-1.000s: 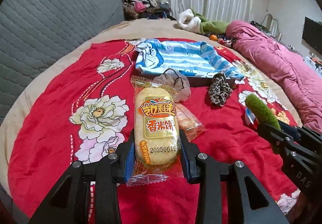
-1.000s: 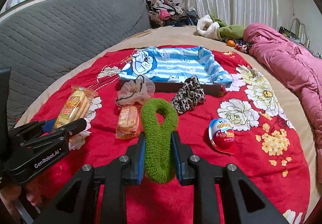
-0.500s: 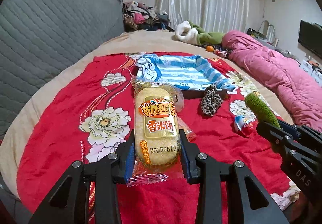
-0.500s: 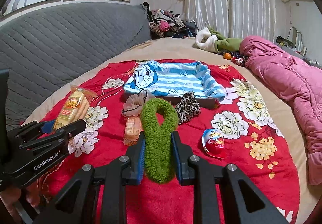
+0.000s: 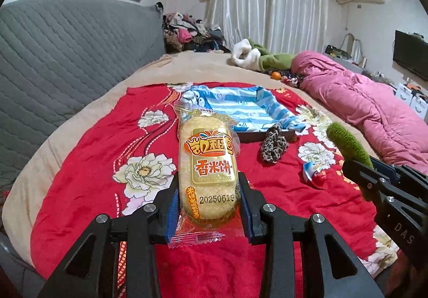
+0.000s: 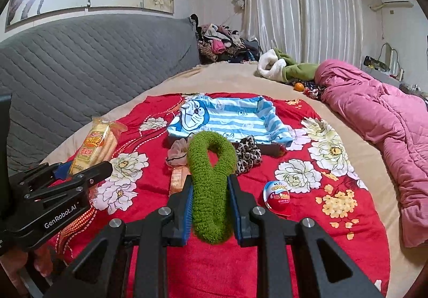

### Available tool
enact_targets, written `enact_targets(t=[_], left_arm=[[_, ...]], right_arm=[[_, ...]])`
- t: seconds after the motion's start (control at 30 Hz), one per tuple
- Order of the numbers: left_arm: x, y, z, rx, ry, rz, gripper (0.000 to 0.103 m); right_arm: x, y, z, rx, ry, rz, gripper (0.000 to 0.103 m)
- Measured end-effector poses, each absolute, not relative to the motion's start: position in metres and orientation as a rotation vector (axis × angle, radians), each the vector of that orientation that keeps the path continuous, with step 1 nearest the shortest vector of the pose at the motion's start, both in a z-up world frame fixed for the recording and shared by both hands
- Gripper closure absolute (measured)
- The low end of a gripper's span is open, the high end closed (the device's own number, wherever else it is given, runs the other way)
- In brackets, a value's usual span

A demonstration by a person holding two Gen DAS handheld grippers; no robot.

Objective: Organize objects
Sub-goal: 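Lift the rice-cake packet with left tool while right tool lifts the green ring, then carry both held items over the blue striped Doraemon tray with both tools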

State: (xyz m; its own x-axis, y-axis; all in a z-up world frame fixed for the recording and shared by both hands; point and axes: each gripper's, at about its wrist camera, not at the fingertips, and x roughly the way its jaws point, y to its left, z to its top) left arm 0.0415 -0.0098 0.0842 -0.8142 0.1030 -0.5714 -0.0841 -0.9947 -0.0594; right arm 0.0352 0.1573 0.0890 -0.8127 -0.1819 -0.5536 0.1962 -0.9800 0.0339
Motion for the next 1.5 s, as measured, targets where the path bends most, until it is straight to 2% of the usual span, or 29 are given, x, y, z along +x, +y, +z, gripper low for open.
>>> enact_targets(t=[0.5, 1.5], left_arm=[[0.058, -0.005, 0.104, -0.844, -0.041, 2.913, 0.064], [-0.071, 0.006, 0.095, -0.912, -0.048, 2.897, 0.064]], right_arm=[[0.055, 0.161, 0.111, 0.771, 0.04, -2.851, 0.079], [-0.061, 0.154, 0.112, 0.828, 0.03, -2.841, 0.079]])
